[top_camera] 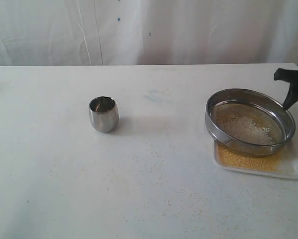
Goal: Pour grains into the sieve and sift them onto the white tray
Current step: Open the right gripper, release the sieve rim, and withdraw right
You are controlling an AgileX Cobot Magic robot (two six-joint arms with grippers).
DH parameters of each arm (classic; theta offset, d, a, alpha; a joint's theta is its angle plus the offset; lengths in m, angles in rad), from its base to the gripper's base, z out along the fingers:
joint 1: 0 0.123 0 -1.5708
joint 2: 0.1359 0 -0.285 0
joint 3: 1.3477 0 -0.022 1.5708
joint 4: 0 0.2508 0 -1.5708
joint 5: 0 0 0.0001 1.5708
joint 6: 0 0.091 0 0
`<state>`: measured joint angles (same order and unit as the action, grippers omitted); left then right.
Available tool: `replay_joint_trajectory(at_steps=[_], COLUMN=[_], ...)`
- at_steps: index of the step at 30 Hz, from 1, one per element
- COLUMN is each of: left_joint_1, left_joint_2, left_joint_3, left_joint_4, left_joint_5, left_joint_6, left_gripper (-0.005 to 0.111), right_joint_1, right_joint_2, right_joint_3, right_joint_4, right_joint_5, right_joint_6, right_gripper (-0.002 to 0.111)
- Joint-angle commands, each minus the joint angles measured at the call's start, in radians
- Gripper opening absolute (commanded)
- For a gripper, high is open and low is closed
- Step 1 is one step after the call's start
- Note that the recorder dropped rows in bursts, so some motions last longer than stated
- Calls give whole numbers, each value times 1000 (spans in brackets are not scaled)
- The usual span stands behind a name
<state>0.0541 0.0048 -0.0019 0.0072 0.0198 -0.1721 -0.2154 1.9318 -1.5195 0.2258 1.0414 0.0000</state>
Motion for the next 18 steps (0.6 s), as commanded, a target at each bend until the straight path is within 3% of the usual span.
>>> replay_joint_trajectory(at_steps=[1, 6, 12, 18], left_joint_1=[-8, -8, -8, -8], left_joint_2=[-5, -5, -5, -5], left_joint_3=[2, 2, 2, 2], left_joint_4=[1, 1, 1, 1], left_joint_5=[-2, -2, -2, -2], left_joint_6=[-8, -8, -8, -8], left_gripper=[0, 0, 0, 0], right_joint_1=[-5, -5, -5, -5], right_joint_2=[-111, -175, -232, -402], right_joint_3=[-1, 104, 367, 505], right_joint_4=[1, -21, -39, 27], right_joint_5=[95, 105, -30, -248], right_joint_6=[-7, -84, -80, -71], right_gripper=[43, 40, -1, 0])
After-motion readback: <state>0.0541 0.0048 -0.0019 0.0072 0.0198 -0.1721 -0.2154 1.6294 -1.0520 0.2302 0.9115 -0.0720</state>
